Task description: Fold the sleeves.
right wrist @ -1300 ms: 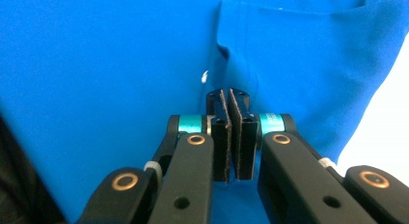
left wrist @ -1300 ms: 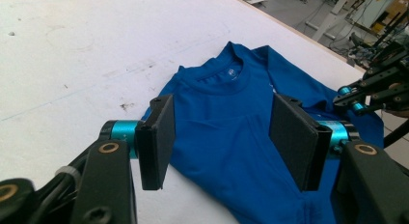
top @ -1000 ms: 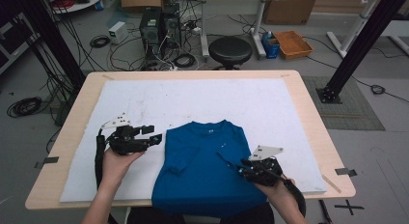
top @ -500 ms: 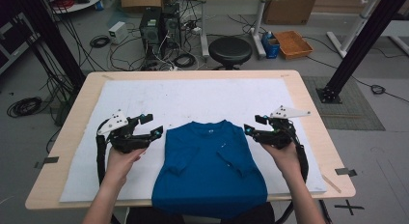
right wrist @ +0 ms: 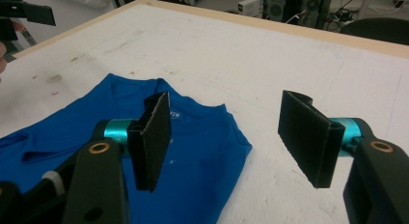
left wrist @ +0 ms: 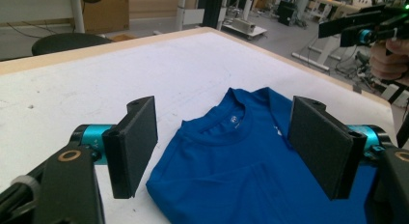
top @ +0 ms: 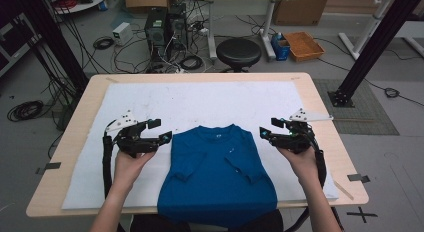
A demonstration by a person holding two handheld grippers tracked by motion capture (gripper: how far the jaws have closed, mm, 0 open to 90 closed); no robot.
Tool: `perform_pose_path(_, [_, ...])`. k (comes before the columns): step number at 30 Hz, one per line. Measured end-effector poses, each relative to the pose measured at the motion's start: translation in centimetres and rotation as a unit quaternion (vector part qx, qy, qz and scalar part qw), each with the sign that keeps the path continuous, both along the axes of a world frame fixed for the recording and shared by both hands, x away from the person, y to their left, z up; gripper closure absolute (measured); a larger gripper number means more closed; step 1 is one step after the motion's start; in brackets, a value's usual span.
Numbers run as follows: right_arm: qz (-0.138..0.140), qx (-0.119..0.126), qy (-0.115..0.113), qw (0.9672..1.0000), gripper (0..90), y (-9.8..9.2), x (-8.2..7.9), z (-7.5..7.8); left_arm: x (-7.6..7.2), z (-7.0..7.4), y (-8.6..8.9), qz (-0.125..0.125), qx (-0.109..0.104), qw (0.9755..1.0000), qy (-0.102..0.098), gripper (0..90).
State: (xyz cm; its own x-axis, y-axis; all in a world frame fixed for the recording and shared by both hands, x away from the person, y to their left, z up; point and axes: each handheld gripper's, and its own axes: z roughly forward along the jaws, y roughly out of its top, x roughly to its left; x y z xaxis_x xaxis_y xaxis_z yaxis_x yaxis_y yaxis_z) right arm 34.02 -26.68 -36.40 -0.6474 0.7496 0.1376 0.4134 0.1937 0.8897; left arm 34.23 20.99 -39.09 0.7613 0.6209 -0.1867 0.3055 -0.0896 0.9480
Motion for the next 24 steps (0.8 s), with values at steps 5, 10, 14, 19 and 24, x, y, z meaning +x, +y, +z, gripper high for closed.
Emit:
perform_pose_path(5, [0.0, 0.005, 0.0, 1.0, 34.7, -0.3, 0.1, 0.1, -0.1, 0.1, 0.1, 0.006, 0.014, 0.9999, -0.008, 26.2])
perform_pose_path(10, [-0.005, 0.018, 0.001, 0.9998, 33.4, -0.6, 0.7, 0.5, -0.5, 0.5, 1.0, -0.003, 0.022, 0.9997, -0.012, 26.2])
perform_pose_path(14, [-0.005, 0.022, 0.004, 0.9997, 32.3, -0.8, 0.9, 0.7, -0.8, 0.7, 1.9, 0.006, 0.019, 0.9997, -0.015, 26.2])
perform_pose_path(19, [-0.006, 0.021, 0.007, 0.9997, 31.5, -0.9, 1.1, 0.6, -1.1, 0.9, 2.6, 0.009, 0.018, 0.9996, -0.02, 26.1])
perform_pose_path(24, [-0.009, 0.024, 0.006, 0.9997, 31.2, -1.1, 1.2, 0.7, -1.3, 0.8, 2.6, 0.005, 0.028, 0.9995, -0.017, 26.2])
